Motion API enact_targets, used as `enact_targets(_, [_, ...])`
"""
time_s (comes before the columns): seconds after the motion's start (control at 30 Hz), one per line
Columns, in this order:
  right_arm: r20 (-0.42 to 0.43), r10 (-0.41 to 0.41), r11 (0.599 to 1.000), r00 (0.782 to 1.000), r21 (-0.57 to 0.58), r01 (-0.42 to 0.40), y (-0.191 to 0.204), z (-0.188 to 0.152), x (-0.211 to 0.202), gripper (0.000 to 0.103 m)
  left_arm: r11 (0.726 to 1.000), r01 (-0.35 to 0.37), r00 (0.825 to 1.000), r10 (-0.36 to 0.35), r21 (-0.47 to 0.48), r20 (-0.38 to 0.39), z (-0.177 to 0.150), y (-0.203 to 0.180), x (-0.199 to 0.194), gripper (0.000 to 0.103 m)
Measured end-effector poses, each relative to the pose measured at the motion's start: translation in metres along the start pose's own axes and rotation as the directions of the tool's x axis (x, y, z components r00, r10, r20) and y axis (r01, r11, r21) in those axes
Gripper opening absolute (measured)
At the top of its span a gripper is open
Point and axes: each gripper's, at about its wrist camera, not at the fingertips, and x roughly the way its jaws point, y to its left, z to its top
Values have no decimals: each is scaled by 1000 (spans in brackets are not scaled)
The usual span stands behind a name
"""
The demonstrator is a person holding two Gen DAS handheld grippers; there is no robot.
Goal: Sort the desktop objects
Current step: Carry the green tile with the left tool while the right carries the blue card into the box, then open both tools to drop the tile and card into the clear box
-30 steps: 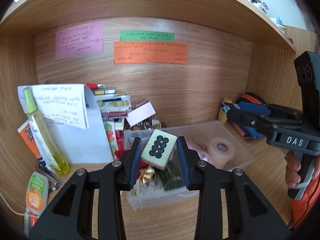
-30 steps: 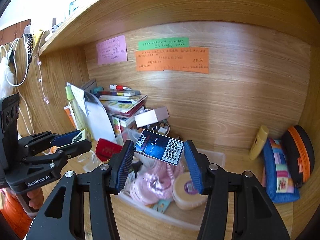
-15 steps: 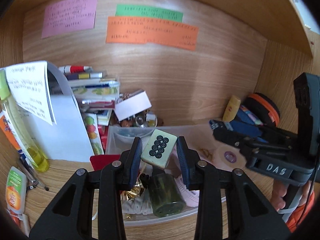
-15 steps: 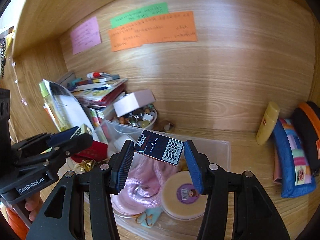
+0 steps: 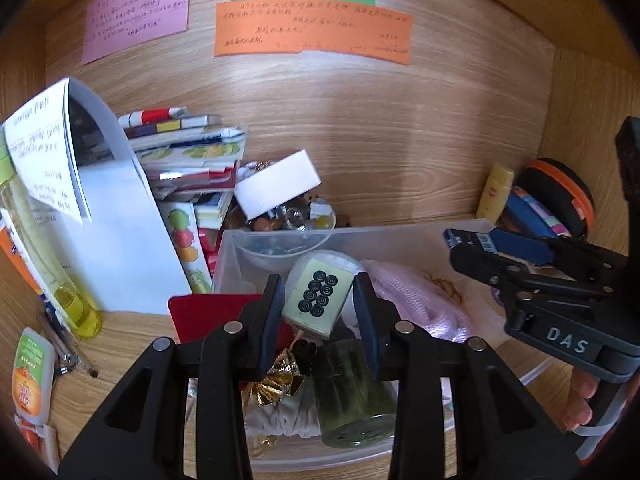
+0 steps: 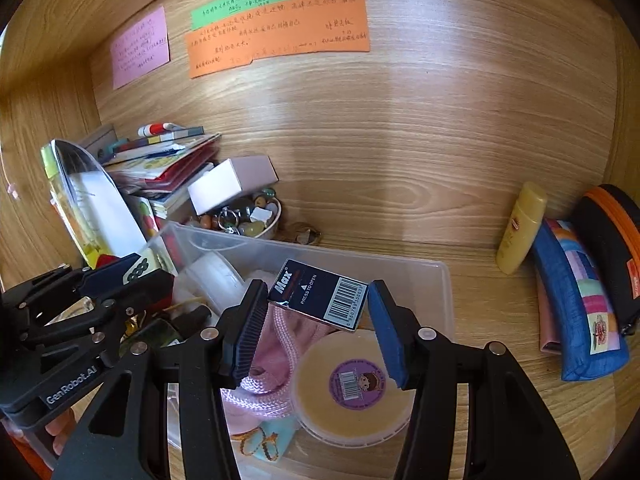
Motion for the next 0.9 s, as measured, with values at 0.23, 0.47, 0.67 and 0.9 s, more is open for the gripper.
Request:
enact_targets(0.23, [21, -26, 1000, 999, -16, 26, 0, -4, -1, 48, 999, -20, 1000, 20, 30, -4, -6, -5, 7, 35])
enact_targets(0.47, [15, -37, 998, 999, -56, 38, 8, -7, 3, 49, 999, -26, 1000, 26, 33, 14, -7, -7, 4, 35])
enact_targets(0.67, [15, -50, 995, 999, -83, 51, 13, -9, 4, 49, 999, -26, 1000, 26, 26, 17, -7, -6, 1, 35])
enact_targets(0.9, [39, -35, 996, 999, -84, 38, 13, -7, -2, 52, 1000, -19, 999, 18, 11, 36, -5, -4, -5, 47])
